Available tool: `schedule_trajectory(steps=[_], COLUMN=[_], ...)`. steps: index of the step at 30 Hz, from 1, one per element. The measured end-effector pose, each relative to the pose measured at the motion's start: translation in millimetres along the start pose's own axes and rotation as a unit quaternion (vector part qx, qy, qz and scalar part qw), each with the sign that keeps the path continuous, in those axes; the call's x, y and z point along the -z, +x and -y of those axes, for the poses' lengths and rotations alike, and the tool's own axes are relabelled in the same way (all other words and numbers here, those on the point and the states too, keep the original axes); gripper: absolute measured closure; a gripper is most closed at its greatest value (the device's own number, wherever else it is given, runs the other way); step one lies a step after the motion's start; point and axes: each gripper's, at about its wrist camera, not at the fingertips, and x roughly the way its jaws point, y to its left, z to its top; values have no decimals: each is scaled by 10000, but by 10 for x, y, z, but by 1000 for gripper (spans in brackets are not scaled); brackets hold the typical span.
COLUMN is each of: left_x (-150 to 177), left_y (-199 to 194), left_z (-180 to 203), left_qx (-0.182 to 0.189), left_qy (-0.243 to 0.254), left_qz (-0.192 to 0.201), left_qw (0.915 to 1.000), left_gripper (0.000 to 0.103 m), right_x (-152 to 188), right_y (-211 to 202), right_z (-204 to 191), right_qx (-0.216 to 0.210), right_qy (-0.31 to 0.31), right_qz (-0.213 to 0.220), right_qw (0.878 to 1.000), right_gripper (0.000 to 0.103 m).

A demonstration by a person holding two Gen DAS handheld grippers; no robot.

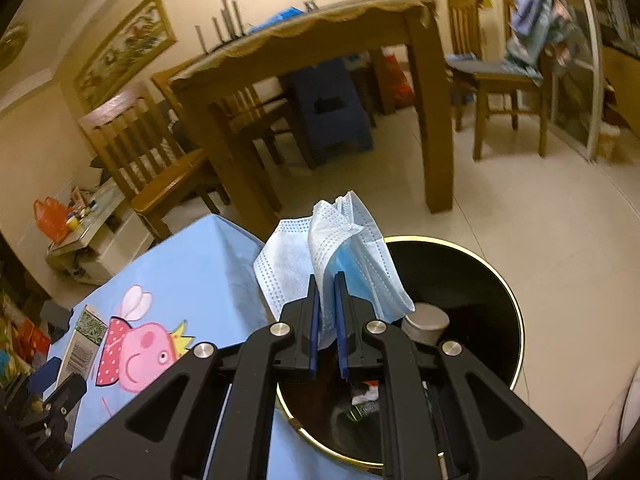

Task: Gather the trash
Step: 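Carry mask and ointment box over the bin and open both tools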

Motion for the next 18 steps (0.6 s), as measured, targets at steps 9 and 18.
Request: schedule_trajectory(steps=[9, 18], left_x=[-38, -45], left_y=[109, 256], left_z=[277, 540], left_qx=[95, 194], left_qy=[219, 457], left_qz=[-48, -169], left_qw=[9997, 9986], left_gripper=[47, 47], right_x=[-33, -96], right_y=[-4, -427], right_z=[212, 534], right_qx=[188, 2], right_qy=[524, 1184], right_qz=[164, 1068], right_qw=[9983, 9872], right_gripper=[44, 25])
